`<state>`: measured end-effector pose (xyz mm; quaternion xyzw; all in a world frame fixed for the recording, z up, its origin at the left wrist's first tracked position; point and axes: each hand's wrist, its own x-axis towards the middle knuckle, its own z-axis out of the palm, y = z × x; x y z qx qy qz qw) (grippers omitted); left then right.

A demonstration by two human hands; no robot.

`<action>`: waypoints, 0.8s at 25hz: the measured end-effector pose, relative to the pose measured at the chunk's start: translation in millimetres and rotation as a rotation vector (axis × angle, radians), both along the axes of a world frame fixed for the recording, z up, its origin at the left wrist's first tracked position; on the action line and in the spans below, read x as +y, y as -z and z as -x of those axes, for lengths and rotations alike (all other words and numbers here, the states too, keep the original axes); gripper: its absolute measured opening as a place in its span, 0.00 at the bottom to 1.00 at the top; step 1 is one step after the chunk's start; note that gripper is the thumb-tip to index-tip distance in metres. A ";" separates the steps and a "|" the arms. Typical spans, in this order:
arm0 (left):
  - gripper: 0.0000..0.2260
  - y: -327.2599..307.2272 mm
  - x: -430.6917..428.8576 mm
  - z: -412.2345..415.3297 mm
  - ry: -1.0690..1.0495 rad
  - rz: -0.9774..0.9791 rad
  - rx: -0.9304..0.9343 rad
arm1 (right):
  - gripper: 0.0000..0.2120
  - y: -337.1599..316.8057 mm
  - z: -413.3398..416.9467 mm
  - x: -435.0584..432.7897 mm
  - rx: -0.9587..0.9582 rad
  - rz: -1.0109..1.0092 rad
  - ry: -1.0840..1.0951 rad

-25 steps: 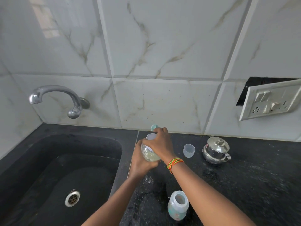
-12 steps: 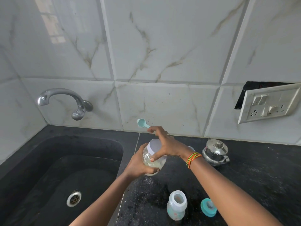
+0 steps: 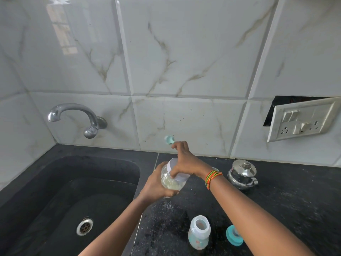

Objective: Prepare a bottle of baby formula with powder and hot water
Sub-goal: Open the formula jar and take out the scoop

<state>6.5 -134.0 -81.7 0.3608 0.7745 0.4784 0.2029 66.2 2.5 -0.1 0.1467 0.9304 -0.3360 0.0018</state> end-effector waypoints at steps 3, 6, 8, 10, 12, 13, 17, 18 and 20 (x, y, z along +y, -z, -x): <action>0.41 -1.3 -1.9 4.2 0.038 0.034 -0.023 | 0.43 -5.9 -4.5 2.4 0.022 -0.075 -0.190; 0.43 -2.7 -2.2 12.0 0.111 0.093 -0.031 | 0.42 -5.9 -11.5 7.0 0.010 0.000 -0.252; 0.44 0.0 -3.1 17.4 0.173 0.141 -0.048 | 0.40 -5.7 -17.2 7.0 -0.022 0.061 -0.272; 0.44 4.6 -5.8 22.5 0.231 0.196 -0.078 | 0.39 -4.8 -20.4 8.3 -0.034 0.129 -0.292; 0.44 11.6 -11.2 26.6 0.232 0.226 -0.090 | 0.39 -1.1 -19.9 14.5 -0.024 0.167 -0.268; 0.43 14.9 -14.2 28.6 0.201 0.220 -0.091 | 0.39 3.3 -18.6 19.9 -0.002 0.162 -0.225; 0.41 22.1 -21.9 31.0 0.049 0.109 -0.034 | 0.39 47.4 -13.6 43.8 0.037 0.014 0.015; 0.42 22.2 -22.0 30.8 0.026 0.082 -0.004 | 0.39 62.4 -14.4 46.0 0.007 -0.044 0.036; 0.43 23.8 -20.9 30.5 -0.006 0.052 0.042 | 0.39 91.6 -18.6 45.8 -0.060 -0.153 0.044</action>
